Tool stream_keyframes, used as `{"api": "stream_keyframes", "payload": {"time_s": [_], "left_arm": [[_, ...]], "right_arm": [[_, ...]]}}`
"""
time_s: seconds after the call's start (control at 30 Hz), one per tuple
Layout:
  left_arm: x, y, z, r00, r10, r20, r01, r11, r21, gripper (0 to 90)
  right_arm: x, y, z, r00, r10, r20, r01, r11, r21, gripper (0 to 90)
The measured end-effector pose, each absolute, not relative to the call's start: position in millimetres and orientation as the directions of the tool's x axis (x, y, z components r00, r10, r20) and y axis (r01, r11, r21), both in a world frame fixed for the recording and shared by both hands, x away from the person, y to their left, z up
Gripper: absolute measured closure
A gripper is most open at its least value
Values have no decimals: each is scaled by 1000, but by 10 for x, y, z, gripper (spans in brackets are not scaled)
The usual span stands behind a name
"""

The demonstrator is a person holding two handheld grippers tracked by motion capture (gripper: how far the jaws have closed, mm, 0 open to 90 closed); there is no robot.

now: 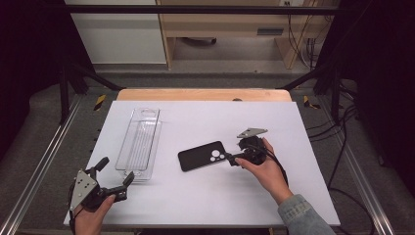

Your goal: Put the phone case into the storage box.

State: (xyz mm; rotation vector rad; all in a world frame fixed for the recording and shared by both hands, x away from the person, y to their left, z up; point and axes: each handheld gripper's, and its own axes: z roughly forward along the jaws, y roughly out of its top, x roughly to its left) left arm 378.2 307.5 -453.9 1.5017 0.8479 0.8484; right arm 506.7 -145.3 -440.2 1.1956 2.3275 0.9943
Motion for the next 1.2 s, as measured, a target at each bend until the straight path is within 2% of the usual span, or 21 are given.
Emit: {"api": "stream_keyframes", "payload": {"time_s": [0.83,1.07,1.2], "left_arm": [[3786,3063,-4531,481,875,53,44,-84,995,11],[3786,3065,-4529,479,876,58,43,-90,995,11],[3785,3064,-4528,480,875,59,42,-90,995,11]], "right_arm": [[5329,-1316,-4500,-573,816,79,637,382,670,233],[5334,-1276,-4523,-576,812,91,641,380,667,297],[5350,-1254,-4534,-560,821,115,658,357,663,393]]}}
